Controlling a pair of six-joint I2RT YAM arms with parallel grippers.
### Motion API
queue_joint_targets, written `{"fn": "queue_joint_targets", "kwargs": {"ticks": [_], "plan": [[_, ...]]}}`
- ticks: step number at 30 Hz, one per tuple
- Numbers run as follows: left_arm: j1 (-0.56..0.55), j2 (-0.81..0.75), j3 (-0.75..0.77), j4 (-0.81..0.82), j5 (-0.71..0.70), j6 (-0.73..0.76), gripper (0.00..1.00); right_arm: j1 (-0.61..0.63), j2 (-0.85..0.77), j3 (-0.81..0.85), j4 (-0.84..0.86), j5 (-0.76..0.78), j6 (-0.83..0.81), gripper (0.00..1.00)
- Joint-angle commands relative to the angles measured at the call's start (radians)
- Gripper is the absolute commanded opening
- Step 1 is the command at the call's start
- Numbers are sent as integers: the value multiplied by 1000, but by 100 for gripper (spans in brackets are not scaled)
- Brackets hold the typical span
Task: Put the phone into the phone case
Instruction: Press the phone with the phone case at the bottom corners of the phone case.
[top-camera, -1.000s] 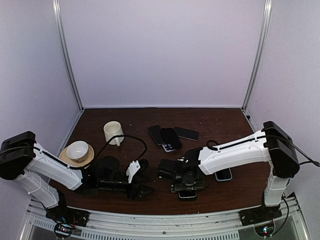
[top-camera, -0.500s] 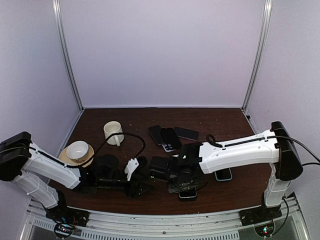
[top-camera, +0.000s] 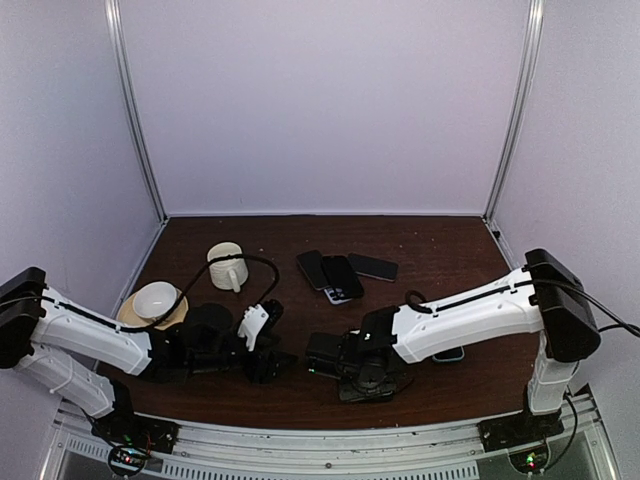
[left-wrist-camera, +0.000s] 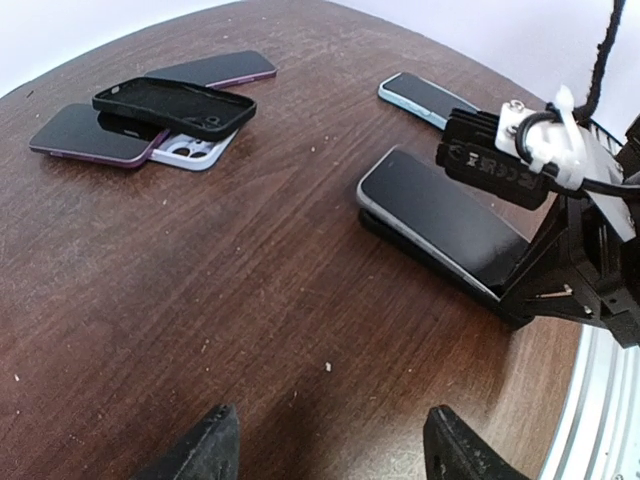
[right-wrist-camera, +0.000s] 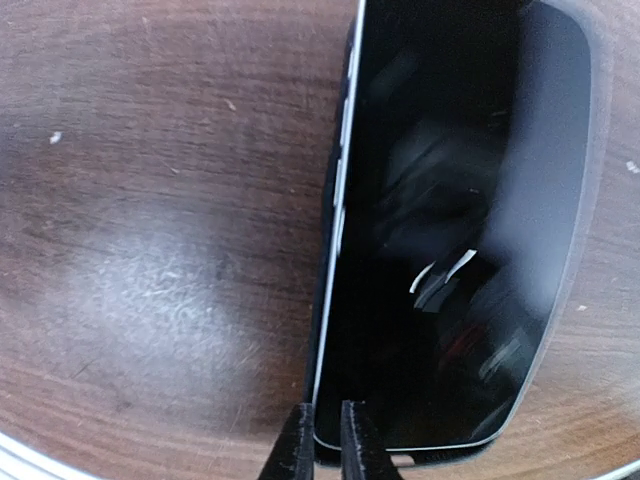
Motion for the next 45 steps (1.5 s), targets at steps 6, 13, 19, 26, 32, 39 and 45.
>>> {"fn": "queue_joint_targets", "kwargs": {"ticks": [6,13,19,26,32,39,45], "plan": [[7,-16,40,-41,-55,3,67,12,7,-163,125,-67,87,2],[8,0,50,-48,-52,3,67,10,-27,-95,43,-47,38,3],[7,31,74,-50,-26,1,66,-11,-154,-13,-111,57,-19,12],[7,43,107,-90,-4,4,66,-88,-262,-197,-15,20,-31,25],[8,52,139,-118,2,11,67,-114,-280,-341,179,-50,-16,26],[8,83,149,-117,7,9,67,-95,-206,-416,211,-88,34,23],[7,81,143,-108,3,11,67,-74,-164,-297,3,-30,-7,24]]}}
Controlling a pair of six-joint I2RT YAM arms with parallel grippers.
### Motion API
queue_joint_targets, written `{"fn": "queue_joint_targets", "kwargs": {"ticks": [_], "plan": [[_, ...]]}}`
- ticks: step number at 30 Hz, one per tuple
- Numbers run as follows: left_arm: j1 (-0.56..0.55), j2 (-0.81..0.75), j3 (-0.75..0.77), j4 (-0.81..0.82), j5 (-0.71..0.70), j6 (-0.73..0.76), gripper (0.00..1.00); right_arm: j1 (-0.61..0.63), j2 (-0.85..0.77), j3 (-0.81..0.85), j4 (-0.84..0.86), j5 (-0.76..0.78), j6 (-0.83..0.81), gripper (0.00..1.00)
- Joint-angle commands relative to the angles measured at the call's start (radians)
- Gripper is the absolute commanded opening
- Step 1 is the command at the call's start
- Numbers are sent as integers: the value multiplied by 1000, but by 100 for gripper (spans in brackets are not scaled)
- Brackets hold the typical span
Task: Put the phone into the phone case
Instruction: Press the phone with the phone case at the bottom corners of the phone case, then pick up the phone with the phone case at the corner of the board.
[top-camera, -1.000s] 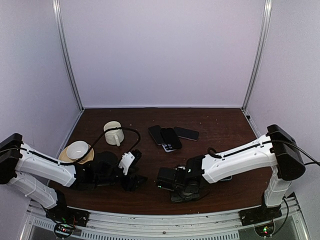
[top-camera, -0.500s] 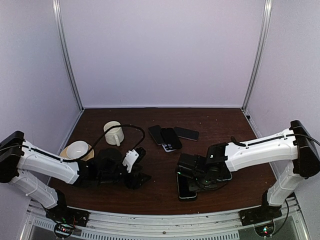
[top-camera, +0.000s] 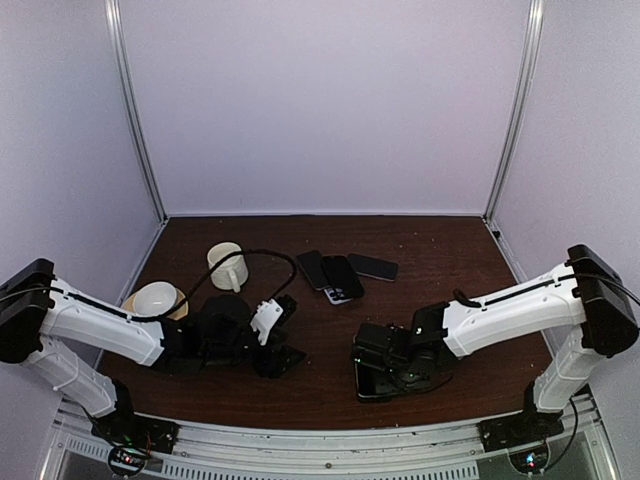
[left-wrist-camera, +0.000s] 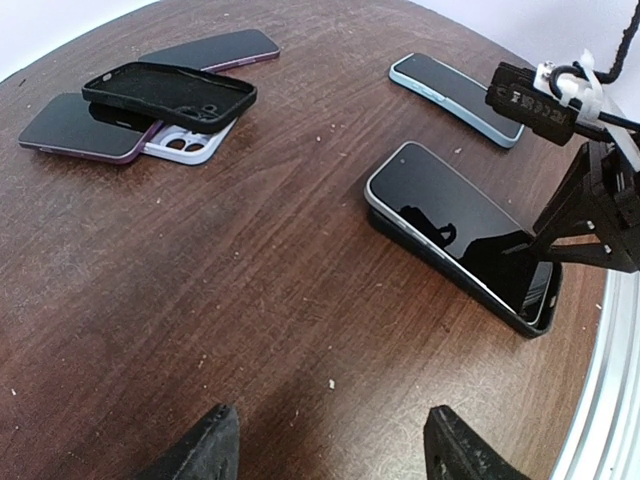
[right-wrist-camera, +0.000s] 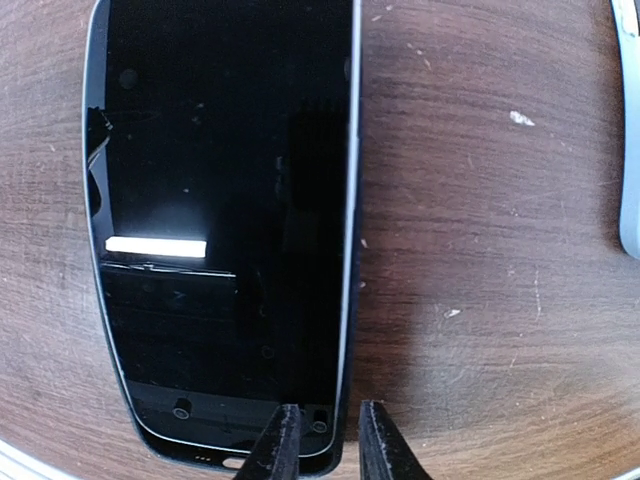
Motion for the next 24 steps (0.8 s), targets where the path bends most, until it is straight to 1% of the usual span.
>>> {"fn": "queue_joint_targets", "kwargs": {"ticks": [1,2,3,5,6,8,10,12,18,24], "plan": [[6,1,15,28,6,10,67,11,69,67,-197,39,-29,26],[6,-4,15,27,4,11,67,10,64,112,-249,77,-41,31],[6,-12,14,23,1,12,67,11,64,162,-306,116,-51,48],[6,-31,13,14,-10,20,67,23,82,262,-397,174,-67,86],[6,-42,12,10,-17,25,67,28,92,299,-406,180,-78,97],[6,-65,10,2,-30,31,68,32,106,326,-343,147,-107,99],[6,-88,7,-8,-39,36,69,30,104,306,-238,107,-124,99],[6,-110,-1,-13,-46,34,70,19,97,275,-152,83,-106,99],[6,-146,-10,-16,-44,33,71,-28,101,198,-30,67,-58,100],[6,-158,-8,-21,-30,35,72,-43,163,156,34,31,-58,100]]}}
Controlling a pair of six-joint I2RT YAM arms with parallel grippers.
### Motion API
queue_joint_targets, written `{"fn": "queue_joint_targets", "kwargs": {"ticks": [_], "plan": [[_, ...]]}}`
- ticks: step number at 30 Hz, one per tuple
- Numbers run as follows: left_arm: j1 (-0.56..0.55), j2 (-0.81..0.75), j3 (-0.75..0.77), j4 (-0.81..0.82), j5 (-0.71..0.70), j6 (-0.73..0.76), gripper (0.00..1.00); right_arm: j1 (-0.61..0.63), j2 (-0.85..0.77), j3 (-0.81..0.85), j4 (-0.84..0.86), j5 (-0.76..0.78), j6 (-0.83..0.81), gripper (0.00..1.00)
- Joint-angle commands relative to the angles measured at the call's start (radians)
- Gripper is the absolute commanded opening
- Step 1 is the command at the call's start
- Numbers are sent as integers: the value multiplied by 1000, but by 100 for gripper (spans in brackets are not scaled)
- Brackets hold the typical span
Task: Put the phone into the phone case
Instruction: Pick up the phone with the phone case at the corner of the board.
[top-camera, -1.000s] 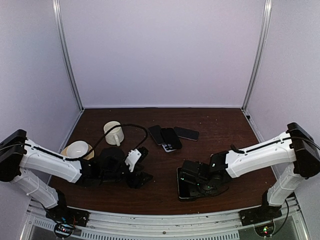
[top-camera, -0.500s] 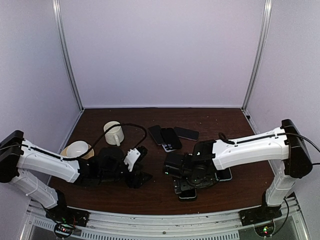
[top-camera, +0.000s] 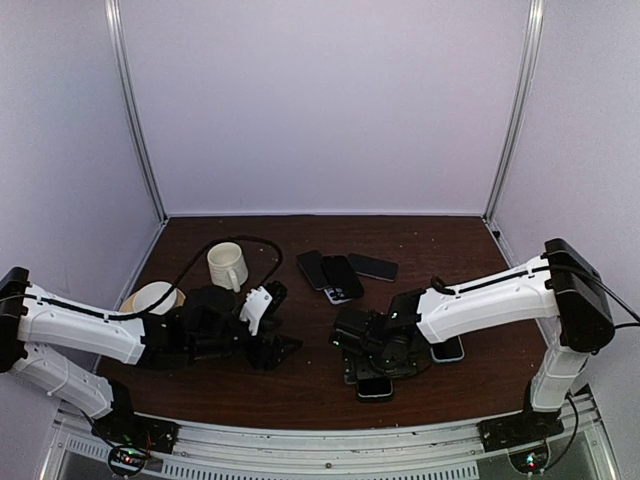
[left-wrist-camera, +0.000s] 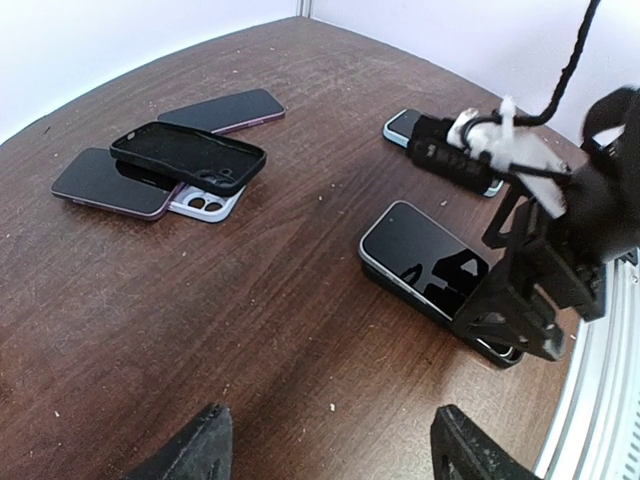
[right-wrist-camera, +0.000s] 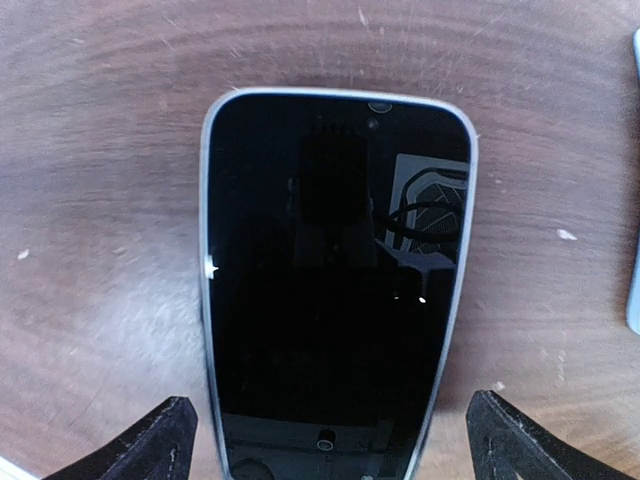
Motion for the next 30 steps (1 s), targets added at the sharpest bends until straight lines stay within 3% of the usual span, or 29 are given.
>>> {"fn": "queue_joint_targets", "kwargs": {"ticks": [1,6,22,26,30], "plan": [[7,-25,-10,13,2,18,72,-2,53,-34,77,-28,16,100],[6,-21,-16,20,-4,20,72,-2,76,-34,53,2,23,99],[6,15,-2,18,-2,28,73,26,71,-34,50,12,13,71],[6,23,1,17,1,28,73,31,45,-38,56,29,-2,59],[7,28,7,19,12,19,73,36,2,-40,71,58,-37,32]]}}
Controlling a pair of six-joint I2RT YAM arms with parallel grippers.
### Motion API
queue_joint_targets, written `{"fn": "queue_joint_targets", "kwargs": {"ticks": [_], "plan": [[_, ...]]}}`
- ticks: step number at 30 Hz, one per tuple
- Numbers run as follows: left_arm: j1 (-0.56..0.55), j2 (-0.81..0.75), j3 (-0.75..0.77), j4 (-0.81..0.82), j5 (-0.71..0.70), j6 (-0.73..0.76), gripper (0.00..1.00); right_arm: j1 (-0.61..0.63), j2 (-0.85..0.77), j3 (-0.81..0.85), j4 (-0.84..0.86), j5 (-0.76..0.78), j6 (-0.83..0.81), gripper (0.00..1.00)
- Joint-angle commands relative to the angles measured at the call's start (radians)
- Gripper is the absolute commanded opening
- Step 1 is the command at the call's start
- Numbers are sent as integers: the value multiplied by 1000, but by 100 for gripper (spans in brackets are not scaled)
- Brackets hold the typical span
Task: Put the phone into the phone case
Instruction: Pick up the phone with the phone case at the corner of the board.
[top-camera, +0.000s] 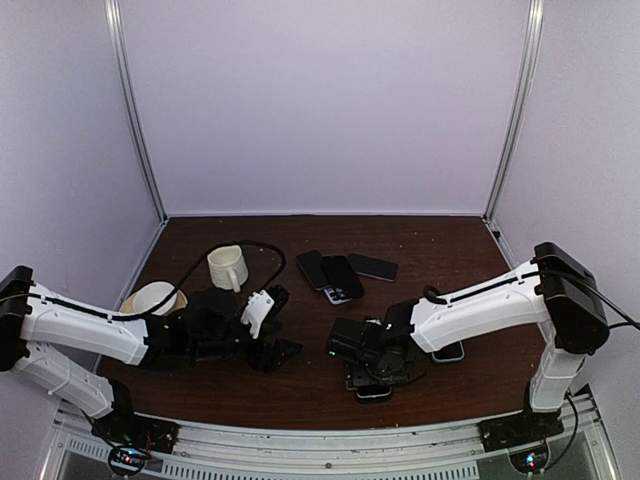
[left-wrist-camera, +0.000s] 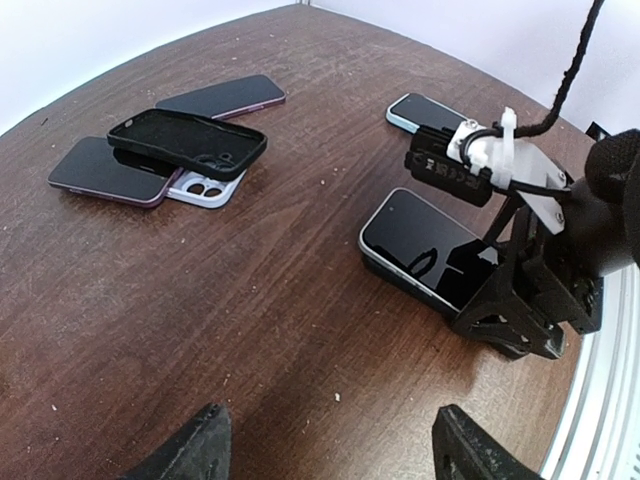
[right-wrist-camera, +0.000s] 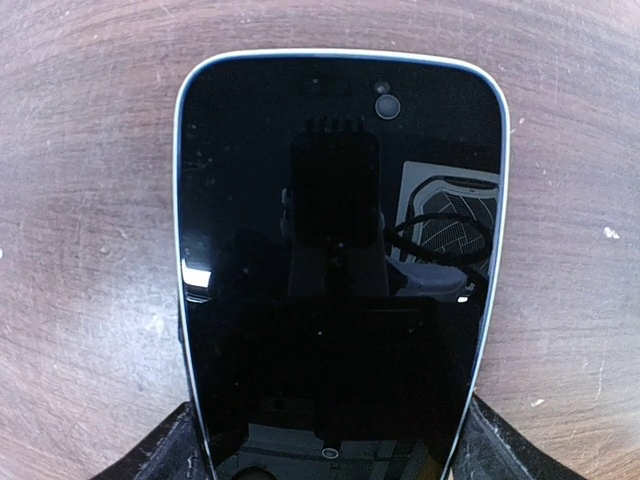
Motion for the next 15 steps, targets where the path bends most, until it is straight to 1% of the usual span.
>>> {"fn": "queue_joint_targets", "kwargs": {"ticks": [1,4,8,10,12,15], "plan": [[6,12,16,23,16,1,73,17,-58,-13,2,50,-65,28],[6,22,31,21,49,-27,73,28,-85,-7,16,88,-110,23],[7,26,53,36,118,-74,73,57,-135,0,34,186,-153,18],[6,7,59,51,141,-91,76,80,-175,1,64,259,-196,14],[7,-30,56,86,159,-121,80,114,-230,-5,121,349,-261,13],[6,-84,22,204,171,-205,87,174,-297,-23,242,496,-395,13]]}}
